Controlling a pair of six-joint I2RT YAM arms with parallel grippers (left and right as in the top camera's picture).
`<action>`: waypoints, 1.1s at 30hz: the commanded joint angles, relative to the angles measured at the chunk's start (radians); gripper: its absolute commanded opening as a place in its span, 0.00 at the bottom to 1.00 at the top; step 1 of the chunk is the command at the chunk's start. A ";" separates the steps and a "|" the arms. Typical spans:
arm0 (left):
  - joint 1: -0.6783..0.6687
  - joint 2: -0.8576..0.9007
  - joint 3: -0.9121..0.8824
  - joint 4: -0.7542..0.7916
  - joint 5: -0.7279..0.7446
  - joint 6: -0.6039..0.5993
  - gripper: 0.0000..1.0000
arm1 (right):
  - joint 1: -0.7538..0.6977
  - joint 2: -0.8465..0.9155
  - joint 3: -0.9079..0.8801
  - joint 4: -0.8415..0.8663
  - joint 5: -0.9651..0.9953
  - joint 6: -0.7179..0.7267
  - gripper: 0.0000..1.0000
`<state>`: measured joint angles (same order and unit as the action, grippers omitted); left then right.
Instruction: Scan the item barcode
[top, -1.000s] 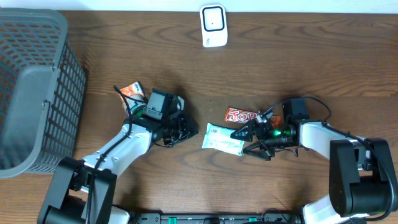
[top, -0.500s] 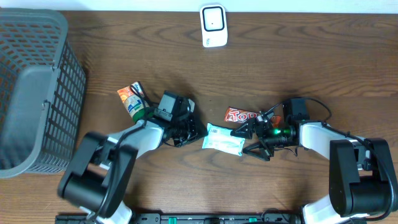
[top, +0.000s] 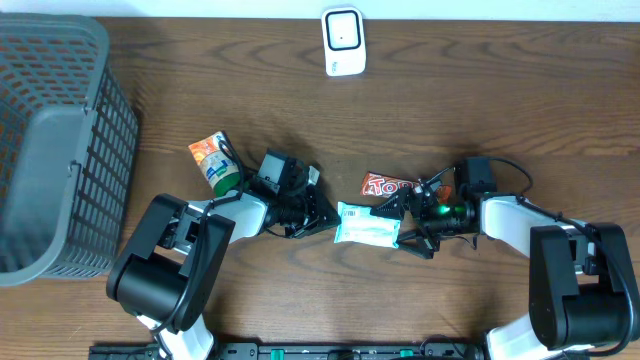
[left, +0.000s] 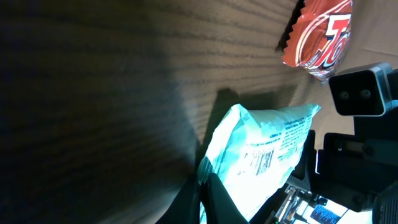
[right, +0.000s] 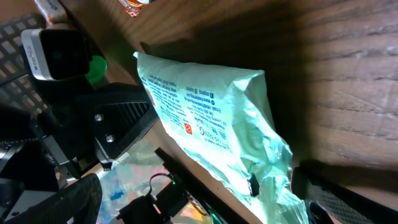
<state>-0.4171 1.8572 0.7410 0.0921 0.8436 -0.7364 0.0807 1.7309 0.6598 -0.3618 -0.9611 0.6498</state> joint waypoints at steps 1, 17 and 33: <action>0.012 0.009 -0.008 0.005 -0.027 -0.003 0.07 | 0.006 0.087 -0.060 0.014 0.616 -0.044 0.99; 0.005 -0.274 -0.011 -0.091 -0.111 0.017 0.08 | 0.006 0.087 -0.060 0.014 0.616 -0.043 0.99; -0.031 -0.074 -0.012 -0.045 0.037 0.009 0.08 | 0.005 0.087 -0.060 0.022 0.696 0.012 0.99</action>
<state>-0.4461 1.7664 0.7349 0.0467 0.8406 -0.7300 0.0830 1.7271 0.6601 -0.3534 -0.9409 0.7166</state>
